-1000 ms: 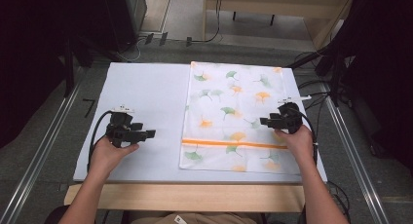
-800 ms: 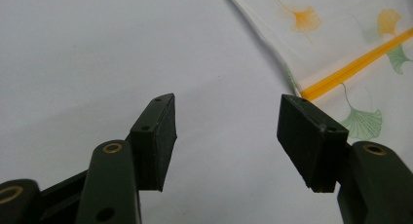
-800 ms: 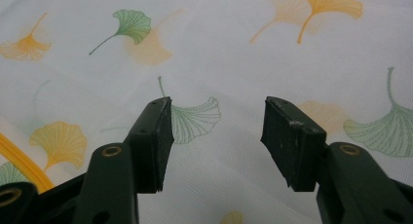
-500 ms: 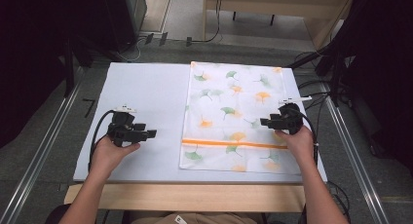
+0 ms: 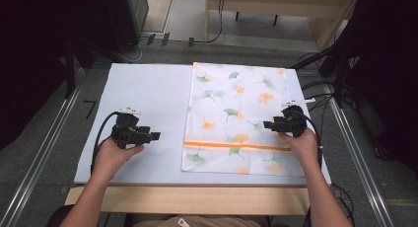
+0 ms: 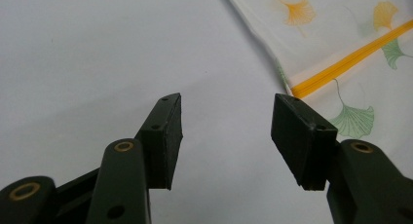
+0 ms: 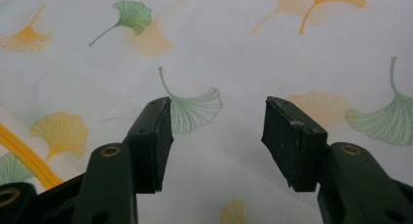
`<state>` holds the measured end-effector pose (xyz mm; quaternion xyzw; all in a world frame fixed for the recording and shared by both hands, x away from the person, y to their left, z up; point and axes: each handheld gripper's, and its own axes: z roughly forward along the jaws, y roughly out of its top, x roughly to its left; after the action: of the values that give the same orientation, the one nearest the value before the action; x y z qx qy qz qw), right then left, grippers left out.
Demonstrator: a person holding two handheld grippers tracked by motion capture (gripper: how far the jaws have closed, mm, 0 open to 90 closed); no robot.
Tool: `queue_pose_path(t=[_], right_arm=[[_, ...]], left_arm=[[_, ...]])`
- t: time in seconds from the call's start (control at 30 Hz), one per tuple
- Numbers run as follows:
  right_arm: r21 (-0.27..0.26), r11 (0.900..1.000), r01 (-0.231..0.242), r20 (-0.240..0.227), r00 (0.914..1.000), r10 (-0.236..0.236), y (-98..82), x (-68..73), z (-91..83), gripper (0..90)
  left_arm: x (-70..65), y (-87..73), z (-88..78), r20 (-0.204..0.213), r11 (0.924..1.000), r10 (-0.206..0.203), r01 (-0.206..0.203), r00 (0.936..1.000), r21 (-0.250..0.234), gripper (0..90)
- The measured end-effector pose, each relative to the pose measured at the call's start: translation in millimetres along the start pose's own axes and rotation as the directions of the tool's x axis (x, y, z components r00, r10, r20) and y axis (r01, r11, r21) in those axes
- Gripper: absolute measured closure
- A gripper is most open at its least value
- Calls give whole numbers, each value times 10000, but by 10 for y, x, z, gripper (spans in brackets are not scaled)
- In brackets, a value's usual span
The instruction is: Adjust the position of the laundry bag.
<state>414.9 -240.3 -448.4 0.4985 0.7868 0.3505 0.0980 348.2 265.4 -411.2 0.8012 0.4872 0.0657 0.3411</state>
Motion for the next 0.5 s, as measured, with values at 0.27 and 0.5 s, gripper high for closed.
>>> queue_pose_path(t=[0.27, 0.5], right_arm=[[56, 9999, -119, 162, 9998, 118, -114, -58, -85, 459], [86, 9993, -355, 378, 9987, 352, -224, -116, -175, 459]], left_arm=[[-89, 114, 131, 525, 9996, 212, -220, 9984, 149, 449], [-184, 223, 272, 937, 9983, 432, -467, 9947, 358, 459]])
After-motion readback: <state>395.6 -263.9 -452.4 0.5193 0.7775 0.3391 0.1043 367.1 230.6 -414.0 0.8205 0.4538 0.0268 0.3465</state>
